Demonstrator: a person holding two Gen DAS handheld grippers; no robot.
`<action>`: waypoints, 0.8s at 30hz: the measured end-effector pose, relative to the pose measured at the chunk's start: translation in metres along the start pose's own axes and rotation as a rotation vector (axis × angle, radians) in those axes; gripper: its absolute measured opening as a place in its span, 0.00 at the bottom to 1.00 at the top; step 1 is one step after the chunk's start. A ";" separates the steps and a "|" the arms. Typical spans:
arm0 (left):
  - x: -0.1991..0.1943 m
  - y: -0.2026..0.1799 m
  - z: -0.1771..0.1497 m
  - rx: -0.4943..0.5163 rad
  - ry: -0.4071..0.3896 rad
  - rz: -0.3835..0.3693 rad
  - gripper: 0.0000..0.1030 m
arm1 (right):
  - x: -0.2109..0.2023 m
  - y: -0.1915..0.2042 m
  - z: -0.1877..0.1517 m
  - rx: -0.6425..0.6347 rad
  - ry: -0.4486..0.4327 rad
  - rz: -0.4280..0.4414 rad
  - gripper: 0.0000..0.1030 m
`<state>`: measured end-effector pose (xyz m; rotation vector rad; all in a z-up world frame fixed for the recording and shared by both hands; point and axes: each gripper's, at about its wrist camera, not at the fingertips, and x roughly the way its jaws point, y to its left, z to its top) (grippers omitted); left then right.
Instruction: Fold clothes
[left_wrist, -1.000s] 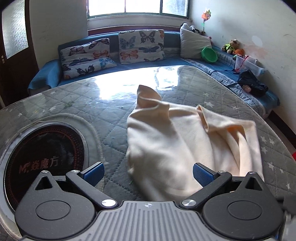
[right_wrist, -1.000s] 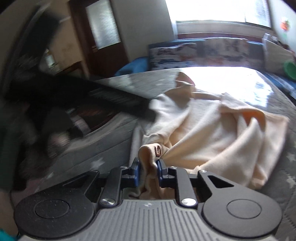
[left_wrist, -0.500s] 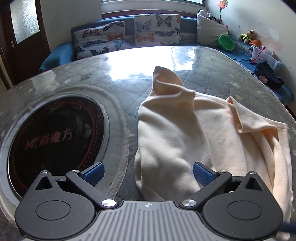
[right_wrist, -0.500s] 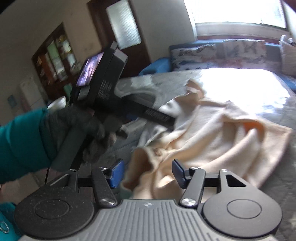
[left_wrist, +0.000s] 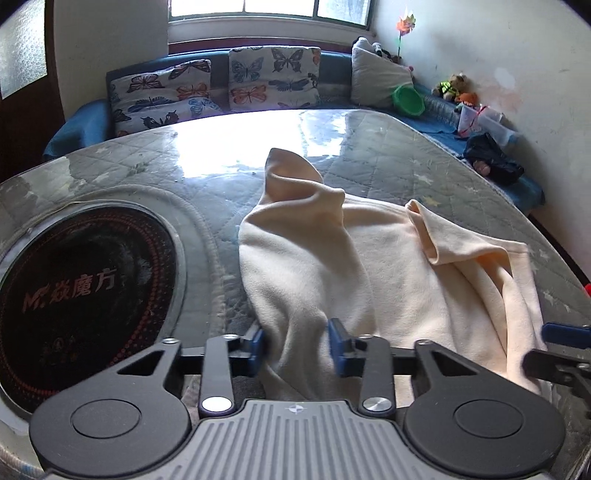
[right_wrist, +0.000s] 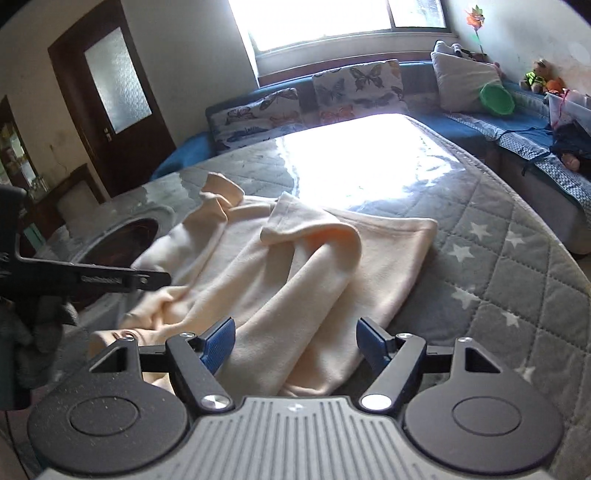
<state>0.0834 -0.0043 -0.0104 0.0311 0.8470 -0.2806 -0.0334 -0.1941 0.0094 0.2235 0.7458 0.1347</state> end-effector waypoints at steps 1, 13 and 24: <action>-0.001 0.001 -0.001 -0.003 -0.004 -0.003 0.30 | 0.004 0.002 -0.001 -0.012 0.003 -0.005 0.72; -0.022 0.060 -0.015 -0.127 -0.035 0.112 0.28 | 0.076 0.069 0.028 -0.212 0.021 0.026 0.72; -0.054 0.142 -0.038 -0.289 -0.058 0.310 0.25 | 0.153 0.190 0.050 -0.456 0.067 0.176 0.74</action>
